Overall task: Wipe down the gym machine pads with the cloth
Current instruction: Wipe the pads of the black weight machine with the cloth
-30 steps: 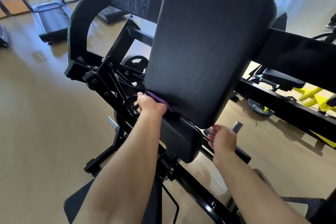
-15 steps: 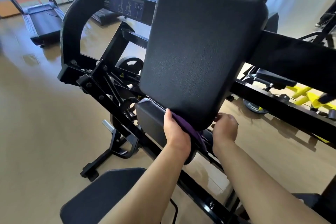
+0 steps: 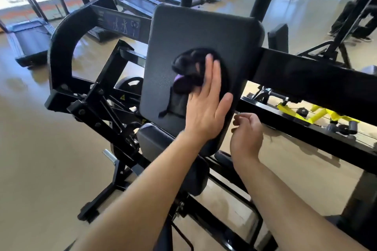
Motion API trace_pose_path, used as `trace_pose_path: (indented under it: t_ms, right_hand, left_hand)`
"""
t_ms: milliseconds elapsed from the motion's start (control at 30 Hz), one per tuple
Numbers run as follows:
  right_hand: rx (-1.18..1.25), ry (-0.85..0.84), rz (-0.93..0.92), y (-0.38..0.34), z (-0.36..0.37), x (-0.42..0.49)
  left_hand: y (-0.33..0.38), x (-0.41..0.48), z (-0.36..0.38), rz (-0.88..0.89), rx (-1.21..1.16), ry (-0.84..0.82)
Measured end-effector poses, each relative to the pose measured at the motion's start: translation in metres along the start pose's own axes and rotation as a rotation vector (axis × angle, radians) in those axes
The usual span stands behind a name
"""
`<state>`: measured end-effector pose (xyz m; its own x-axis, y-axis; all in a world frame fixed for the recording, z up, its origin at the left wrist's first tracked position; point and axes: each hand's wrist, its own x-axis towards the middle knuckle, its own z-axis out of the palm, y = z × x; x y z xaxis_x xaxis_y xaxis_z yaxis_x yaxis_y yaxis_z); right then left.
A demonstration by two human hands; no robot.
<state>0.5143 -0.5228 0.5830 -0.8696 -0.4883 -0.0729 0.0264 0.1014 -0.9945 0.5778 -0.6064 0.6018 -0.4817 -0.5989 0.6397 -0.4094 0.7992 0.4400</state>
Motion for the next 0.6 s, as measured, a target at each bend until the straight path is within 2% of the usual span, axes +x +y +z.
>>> trace_pose_path:
  t_ms: [100,167,267,333,467,600]
  right_hand:
    - [0.007,0.101,-0.248,-0.023,0.005,0.001]
    - [-0.04,0.156,-0.571,-0.047,0.011,0.003]
    - [-0.325,0.144,-1.044,-0.086,0.031,0.011]
    - [-0.564,0.084,-1.21,-0.115,0.052,0.02]
    - [-0.981,-0.015,-1.324,-0.168,0.093,0.04]
    - [-1.116,-0.086,-1.222,-0.209,0.119,0.058]
  left_hand:
    - [-0.01,0.039,-0.013,0.235,0.13,-0.02]
    - [-0.031,0.05,-0.02,0.268,0.192,0.022]
    - [-0.072,0.073,-0.033,0.034,0.119,0.081]
    - [-0.091,0.092,-0.046,-0.132,0.062,0.099]
    - [-0.115,0.134,-0.066,-0.304,-0.009,0.117]
    - [-0.112,0.178,-0.084,-0.145,0.031,0.048]
